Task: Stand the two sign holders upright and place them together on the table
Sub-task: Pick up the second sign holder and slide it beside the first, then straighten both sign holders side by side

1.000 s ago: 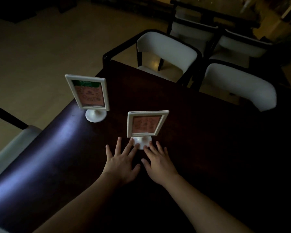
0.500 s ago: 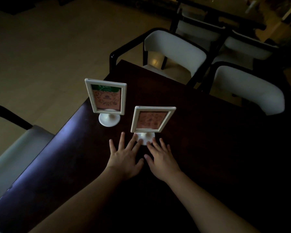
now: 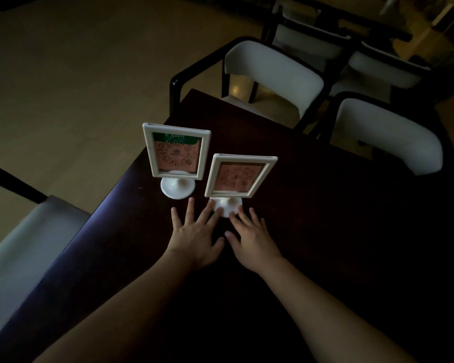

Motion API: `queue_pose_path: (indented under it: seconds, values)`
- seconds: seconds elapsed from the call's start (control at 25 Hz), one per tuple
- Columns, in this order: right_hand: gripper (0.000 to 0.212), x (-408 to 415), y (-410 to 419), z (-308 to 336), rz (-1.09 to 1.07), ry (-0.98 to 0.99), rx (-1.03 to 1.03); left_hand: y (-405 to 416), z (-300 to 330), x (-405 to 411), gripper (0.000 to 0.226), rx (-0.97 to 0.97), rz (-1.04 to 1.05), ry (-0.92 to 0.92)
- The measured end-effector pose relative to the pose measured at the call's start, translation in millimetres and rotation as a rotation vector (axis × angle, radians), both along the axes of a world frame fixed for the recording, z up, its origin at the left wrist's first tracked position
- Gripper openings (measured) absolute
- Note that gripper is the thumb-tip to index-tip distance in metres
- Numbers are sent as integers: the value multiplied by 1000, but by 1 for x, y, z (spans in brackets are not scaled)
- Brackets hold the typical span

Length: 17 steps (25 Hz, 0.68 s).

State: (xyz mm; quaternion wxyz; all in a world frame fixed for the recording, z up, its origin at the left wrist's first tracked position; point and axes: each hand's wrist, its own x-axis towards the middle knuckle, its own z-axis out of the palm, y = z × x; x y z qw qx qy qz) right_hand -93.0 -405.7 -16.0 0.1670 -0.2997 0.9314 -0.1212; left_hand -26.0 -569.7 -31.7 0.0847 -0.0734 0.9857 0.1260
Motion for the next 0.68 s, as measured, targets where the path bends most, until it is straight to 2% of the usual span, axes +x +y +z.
queue_pose_path:
  seconds: [0.44,0.56,0.68]
  values:
    - [59,2,-8,18,-10,-56,49,-30,17,9,81,-5,-67,-73]
    - [59,4,4,44,-27,-45,-63,-42,47,23,78,50,-58,-15]
    - [49,5,12,81,11,71,-211,-58,91,40,68,101,-54,129]
